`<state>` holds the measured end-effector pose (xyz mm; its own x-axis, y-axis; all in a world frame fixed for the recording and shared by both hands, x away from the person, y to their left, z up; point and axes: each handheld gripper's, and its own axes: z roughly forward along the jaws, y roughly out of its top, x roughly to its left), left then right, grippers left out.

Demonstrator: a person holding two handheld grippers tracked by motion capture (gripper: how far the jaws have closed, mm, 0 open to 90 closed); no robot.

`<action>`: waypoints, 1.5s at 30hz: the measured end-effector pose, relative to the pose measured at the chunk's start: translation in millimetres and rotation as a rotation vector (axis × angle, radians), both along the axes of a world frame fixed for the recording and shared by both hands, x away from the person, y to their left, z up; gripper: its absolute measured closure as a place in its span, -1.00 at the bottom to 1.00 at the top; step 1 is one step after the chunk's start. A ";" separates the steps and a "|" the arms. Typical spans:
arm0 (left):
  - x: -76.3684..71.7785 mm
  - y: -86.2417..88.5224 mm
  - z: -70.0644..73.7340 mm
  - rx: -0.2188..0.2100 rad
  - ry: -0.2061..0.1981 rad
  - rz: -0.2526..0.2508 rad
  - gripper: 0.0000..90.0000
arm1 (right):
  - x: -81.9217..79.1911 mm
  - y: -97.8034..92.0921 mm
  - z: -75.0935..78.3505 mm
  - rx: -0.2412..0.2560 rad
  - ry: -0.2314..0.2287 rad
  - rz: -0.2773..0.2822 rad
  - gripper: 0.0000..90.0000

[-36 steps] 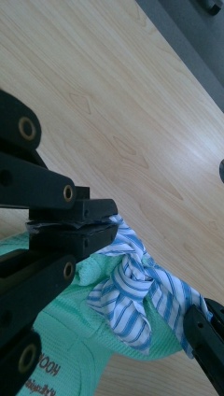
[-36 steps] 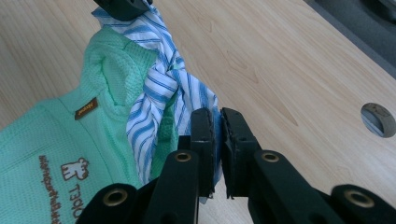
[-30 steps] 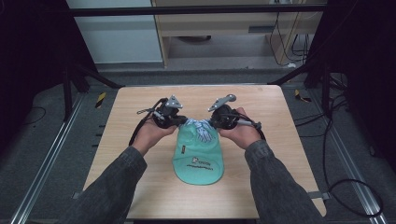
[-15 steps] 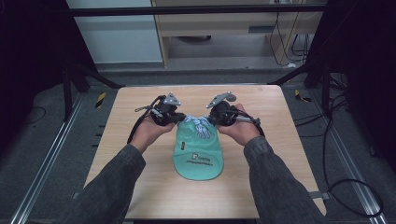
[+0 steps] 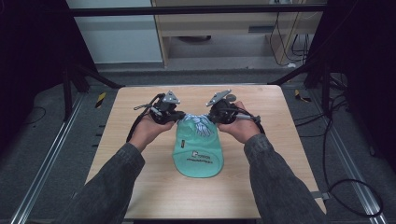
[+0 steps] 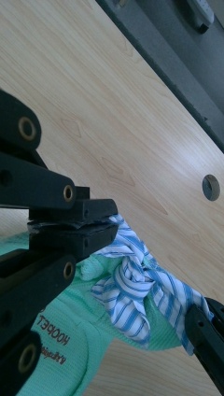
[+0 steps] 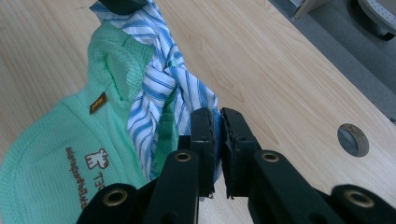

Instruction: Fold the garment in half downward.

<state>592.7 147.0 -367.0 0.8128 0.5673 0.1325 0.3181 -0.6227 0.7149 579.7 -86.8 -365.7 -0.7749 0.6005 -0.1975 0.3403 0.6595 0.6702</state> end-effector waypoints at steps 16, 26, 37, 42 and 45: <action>6.2 -1.8 10.6 0.018 -0.017 -0.007 0.94 | 3.7 -0.1 7.2 0.004 -0.019 0.004 0.86; 9.7 -3.5 11.4 0.028 -0.022 -0.006 0.94 | 6.8 -0.8 7.6 -0.005 -0.019 0.001 0.86; 14.0 -1.8 11.0 0.027 -0.024 0.003 0.94 | 11.3 1.6 8.3 -0.006 -0.023 0.002 0.86; 20.2 -0.8 14.4 0.014 -0.023 0.013 0.94 | 17.3 1.6 9.3 0.004 -0.023 -0.006 0.87; 26.3 -2.3 17.4 0.011 -0.027 0.023 0.94 | 25.1 1.7 14.0 0.007 -0.033 -0.019 0.86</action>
<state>619.1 144.7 -349.6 0.7954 0.5845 0.1605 0.3135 -0.6234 0.7163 604.9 -85.1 -351.7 -0.7561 0.6168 -0.2188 0.3303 0.6483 0.6861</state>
